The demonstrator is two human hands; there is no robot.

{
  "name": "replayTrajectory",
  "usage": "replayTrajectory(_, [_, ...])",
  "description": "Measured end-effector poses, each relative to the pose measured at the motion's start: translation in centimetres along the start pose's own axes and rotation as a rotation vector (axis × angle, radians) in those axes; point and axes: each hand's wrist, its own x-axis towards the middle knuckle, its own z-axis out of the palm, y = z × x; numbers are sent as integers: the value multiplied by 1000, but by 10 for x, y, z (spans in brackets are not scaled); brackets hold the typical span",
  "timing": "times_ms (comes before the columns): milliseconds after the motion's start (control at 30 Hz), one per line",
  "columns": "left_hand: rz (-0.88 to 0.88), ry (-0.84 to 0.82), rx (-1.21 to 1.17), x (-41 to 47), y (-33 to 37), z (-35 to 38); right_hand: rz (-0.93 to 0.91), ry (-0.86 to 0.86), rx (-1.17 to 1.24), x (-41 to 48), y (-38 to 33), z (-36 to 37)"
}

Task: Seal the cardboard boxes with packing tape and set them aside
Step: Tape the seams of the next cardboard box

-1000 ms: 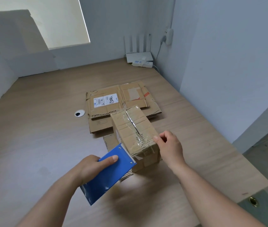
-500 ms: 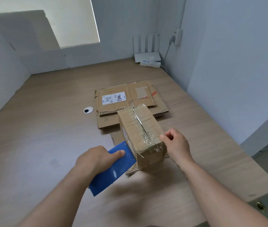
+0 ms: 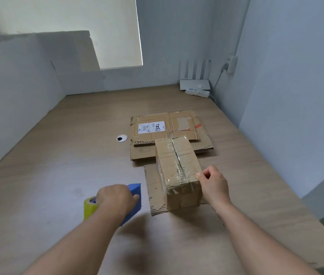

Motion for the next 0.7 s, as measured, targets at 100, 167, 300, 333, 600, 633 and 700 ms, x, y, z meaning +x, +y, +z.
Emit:
replayTrajectory(100, [-58, 33, -160, 3, -7, 19, 14, -42, 4, 1, -1, 1])
replayTrajectory(167, [-75, 20, -232, 5, -10, 34, 0, -56, 25, 0, -1, 2])
replayTrajectory(300, [-87, -41, -244, 1, -14, 61, -49, -89, 0, -1, 3, 6])
replayTrajectory(333, [-104, -54, -265, -1, -13, 65, -63, -94, -11, 0, 4, 6])
replayTrajectory(600, [241, 164, -1084, -24, 69, 14, -107, -160, -125, -1, 5, 7])
replayTrajectory(633, [259, 127, -1202, -22, 82, 9, -91, -167, -135, -3, 2, 7])
replayTrajectory(700, [171, 49, -1352, -16, 100, 7, -39, -170, -229, -8, -8, 10])
